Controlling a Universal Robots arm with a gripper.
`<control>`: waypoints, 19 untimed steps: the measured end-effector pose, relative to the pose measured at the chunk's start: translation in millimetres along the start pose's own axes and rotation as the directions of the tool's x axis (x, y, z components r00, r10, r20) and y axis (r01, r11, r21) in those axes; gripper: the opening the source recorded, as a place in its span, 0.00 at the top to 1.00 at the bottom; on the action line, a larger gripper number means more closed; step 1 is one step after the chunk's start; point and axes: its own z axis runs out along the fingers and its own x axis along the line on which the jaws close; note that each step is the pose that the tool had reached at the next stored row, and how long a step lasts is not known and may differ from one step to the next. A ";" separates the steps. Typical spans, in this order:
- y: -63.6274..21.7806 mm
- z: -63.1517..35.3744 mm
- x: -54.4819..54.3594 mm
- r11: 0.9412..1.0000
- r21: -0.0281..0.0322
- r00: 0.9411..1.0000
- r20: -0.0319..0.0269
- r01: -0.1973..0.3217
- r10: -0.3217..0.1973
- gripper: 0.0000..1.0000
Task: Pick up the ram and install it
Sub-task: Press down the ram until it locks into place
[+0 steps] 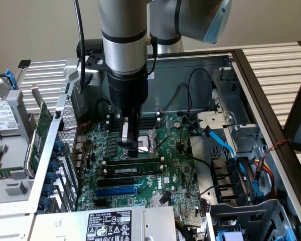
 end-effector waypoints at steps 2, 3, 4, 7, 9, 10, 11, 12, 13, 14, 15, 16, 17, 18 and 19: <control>0.0 0.0 0.0 1.000 -0.001 1.000 0.000 -0.029 0.029 0.90; 0.0 0.0 0.0 0.999 -0.001 0.999 0.000 -0.044 0.044 0.90; 0.0 0.0 0.0 0.998 -0.002 0.998 0.000 -0.058 0.058 0.90; 0.0 0.0 0.0 0.995 -0.003 0.995 -0.001 -0.102 0.102 0.90; 0.0 0.0 0.0 0.991 -0.005 0.991 -0.001 -0.133 0.133 0.90; 0.0 0.0 0.0 0.989 -0.005 0.989 -0.001 -0.149 0.149 0.90; 0.0 0.0 0.0 0.986 -0.006 0.986 -0.001 -0.164 0.164 0.90; 0.0 0.0 0.0 0.984 -0.006 0.984 -0.001 -0.180 0.180 0.90; 0.0 0.0 0.0 0.981 -0.007 0.981 -0.001 -0.194 0.194 0.90; 0.0 0.0 0.0 0.978 -0.007 0.978 -0.002 -0.210 0.210 0.90; 0.0 0.0 0.0 0.974 -0.008 0.974 -0.002 -0.225 0.225 0.90; 0.0 0.0 0.0 0.971 -0.008 0.971 -0.002 -0.240 0.240 0.90; 0.0 0.0 0.0 0.967 -0.009 0.967 -0.002 -0.255 0.255 0.90; 0.0 0.0 0.0 0.963 -0.009 0.963 -0.002 -0.270 0.270 0.90; 0.0 0.0 0.0 0.959 -0.010 0.959 -0.002 -0.284 0.284 0.90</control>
